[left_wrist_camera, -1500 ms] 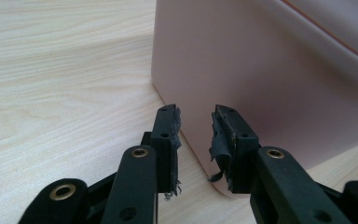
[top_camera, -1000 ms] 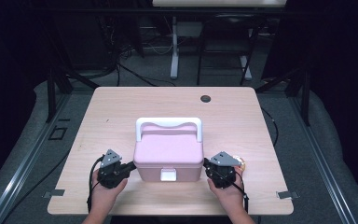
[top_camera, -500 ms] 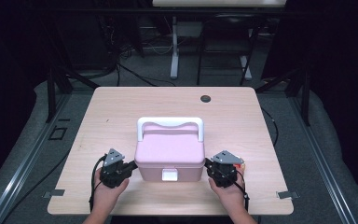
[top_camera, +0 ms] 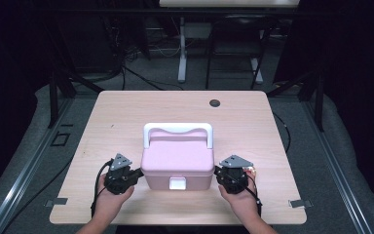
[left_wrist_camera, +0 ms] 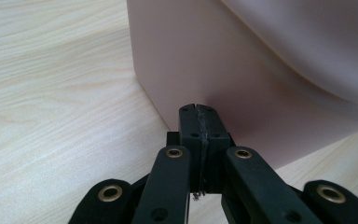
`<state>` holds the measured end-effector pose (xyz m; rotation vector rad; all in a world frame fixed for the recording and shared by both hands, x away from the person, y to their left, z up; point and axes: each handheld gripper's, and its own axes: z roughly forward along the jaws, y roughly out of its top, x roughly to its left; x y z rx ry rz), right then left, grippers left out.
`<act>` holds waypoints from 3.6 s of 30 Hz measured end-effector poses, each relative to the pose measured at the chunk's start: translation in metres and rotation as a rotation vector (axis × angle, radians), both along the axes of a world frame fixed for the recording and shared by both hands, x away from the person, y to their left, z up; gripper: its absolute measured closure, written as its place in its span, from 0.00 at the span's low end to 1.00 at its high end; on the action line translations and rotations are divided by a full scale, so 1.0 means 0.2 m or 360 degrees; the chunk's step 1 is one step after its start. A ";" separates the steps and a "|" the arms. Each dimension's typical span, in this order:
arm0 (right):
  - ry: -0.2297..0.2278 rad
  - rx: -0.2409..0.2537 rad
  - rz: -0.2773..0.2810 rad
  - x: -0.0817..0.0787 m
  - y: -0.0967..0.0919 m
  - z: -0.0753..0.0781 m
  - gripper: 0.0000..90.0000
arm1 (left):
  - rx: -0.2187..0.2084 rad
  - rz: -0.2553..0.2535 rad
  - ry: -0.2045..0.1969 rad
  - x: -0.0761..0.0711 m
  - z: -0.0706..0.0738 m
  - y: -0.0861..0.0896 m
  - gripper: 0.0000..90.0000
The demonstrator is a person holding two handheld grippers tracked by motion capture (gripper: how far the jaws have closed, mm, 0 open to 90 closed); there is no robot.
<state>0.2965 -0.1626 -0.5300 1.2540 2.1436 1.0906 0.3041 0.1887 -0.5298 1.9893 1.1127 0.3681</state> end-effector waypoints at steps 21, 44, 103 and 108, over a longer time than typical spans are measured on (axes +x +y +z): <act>0.0073 -0.0012 0.0069 -0.15 -0.07 0.02 1.00 | 0.0001 -0.0116 0.0073 -0.11 0.02 -0.02 1.00; 0.0136 -0.0002 0.0149 -0.19 -0.11 0.03 0.95 | -0.0011 -0.0221 0.0153 -0.15 0.03 0.01 0.96; 0.0123 0.0206 0.0387 0.06 -0.15 0.47 0.57 | -0.0202 -0.0370 0.0100 0.11 0.46 0.05 0.52; 0.0152 0.0221 0.0391 0.10 -0.13 0.44 0.56 | -0.0181 -0.0375 0.0108 0.13 0.45 0.01 0.51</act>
